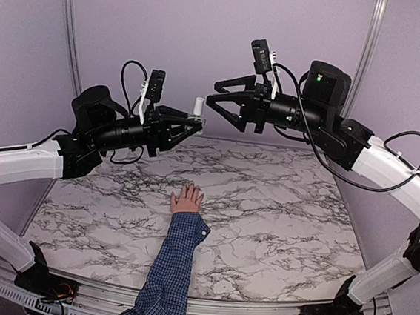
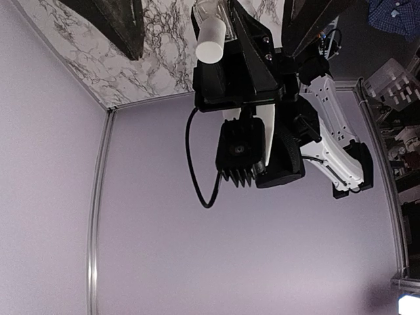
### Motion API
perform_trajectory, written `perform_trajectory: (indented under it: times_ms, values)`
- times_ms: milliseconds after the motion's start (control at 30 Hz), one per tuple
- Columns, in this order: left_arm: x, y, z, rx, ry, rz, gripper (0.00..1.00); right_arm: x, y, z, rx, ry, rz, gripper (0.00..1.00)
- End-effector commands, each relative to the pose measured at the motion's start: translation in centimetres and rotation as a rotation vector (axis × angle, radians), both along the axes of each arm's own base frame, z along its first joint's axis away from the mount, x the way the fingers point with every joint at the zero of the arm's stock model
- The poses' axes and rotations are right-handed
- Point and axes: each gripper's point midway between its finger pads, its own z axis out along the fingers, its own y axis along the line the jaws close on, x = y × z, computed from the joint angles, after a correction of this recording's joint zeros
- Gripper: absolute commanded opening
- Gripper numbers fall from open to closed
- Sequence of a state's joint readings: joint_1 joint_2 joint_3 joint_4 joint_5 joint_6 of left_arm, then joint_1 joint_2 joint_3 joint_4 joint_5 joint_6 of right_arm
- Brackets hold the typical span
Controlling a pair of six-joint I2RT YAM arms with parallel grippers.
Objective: Paint the nails
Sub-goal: Screw the nail polish bottle cap onto the nail polish bottle.
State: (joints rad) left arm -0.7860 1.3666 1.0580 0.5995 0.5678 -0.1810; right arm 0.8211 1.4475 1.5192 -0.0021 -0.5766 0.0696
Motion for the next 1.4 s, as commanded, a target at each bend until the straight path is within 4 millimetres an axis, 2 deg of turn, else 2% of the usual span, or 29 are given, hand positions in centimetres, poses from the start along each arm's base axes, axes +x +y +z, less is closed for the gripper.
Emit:
perform_trajectory:
  times_ms: [0, 200, 500, 933, 1033, 1300, 1367]
  values:
    - [-4.1, -0.1, 3.4, -0.052, -0.045, -0.235, 0.0, -3.9, -0.5, 0.4, -0.016, -0.076, 0.194, 0.69]
    - [-5.6, -0.5, 4.1, -0.045, -0.016, -0.357, 0.0, -6.0, -0.8, 0.5, 0.007, -0.079, 0.312, 0.67]
    - [-6.6, -1.1, 3.7, -0.016, 0.022, -0.463, 0.0, -6.7, -0.4, 1.1, 0.028, -0.044, 0.406, 0.59]
    - [-6.4, -2.0, 2.9, 0.002, 0.057, -0.497, 0.0, -6.5, 0.2, 0.5, 0.025, -0.012, 0.439, 0.32]
    - [-6.2, -2.0, 3.1, -0.004, 0.053, -0.482, 0.0, -6.3, 0.3, 0.2, 0.017, -0.002, 0.428, 0.22]
    - [-5.8, -1.6, 3.6, -0.024, 0.042, -0.432, 0.0, -5.6, 0.5, -0.1, 0.008, 0.007, 0.386, 0.04]
    - [-5.1, -1.4, 4.0, -0.042, 0.03, -0.376, 0.0, -5.2, 0.6, 0.0, 0.01, 0.008, 0.367, 0.02]
